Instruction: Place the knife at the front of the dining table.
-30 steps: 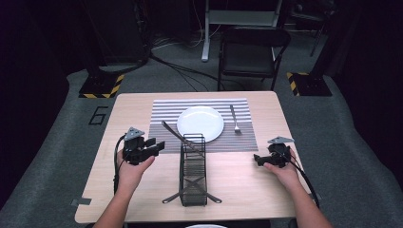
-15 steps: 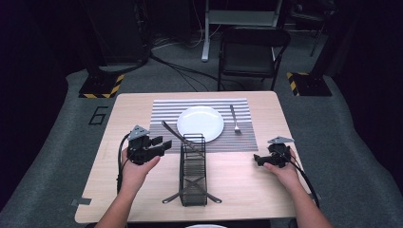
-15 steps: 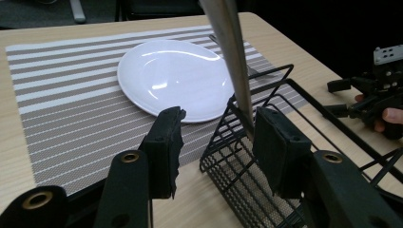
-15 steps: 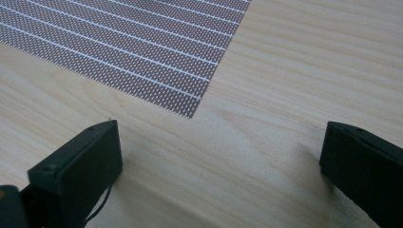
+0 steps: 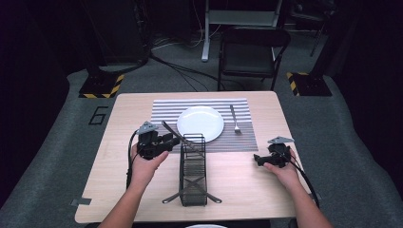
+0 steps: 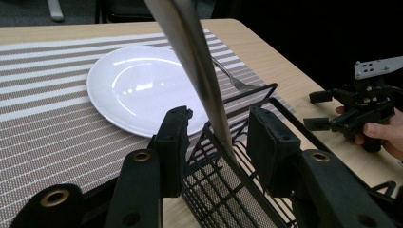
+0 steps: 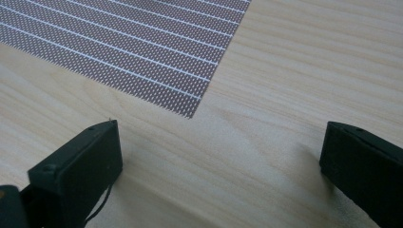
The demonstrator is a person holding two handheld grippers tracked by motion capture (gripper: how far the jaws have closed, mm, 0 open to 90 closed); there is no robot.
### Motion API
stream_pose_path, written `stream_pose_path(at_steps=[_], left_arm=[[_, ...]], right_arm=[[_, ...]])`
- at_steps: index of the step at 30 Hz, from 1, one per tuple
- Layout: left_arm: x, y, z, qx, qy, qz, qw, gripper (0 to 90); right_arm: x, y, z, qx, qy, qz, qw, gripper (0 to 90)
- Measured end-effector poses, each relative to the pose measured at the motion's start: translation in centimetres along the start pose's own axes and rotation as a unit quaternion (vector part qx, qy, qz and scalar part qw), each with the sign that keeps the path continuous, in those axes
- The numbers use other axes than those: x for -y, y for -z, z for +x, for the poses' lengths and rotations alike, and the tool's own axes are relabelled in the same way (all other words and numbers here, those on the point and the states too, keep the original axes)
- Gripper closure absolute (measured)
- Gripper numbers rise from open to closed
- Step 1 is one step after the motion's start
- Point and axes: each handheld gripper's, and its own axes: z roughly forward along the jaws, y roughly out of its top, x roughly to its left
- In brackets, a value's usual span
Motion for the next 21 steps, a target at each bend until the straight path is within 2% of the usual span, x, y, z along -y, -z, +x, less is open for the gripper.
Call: stream_pose_path(at_steps=[2,8,14,21], left_arm=[[-0.1,-0.2,-0.1,-0.011,-0.004,-0.005,0.9999,63.0],[-0.6,0.0,-0.1,-0.012,0.006,-0.021,0.9997,69.3],[-1.0,0.3,-0.1,-0.019,0.004,-0.020,0.9996,74.6],[-1.3,0.4,0.0,-0.014,0.006,-0.016,0.9998,77.1]], right_arm=[[0.0,0.0,0.0,0.000,0.000,0.000,1.0000,0.0],[0.0,0.0,0.0,0.000,0.000,0.000,1.0000,0.0],[0.0,0.0,0.0,0.000,0.000,0.000,1.0000,0.0],[0.0,0.0,0.0,0.000,0.000,0.000,1.0000,0.0]])
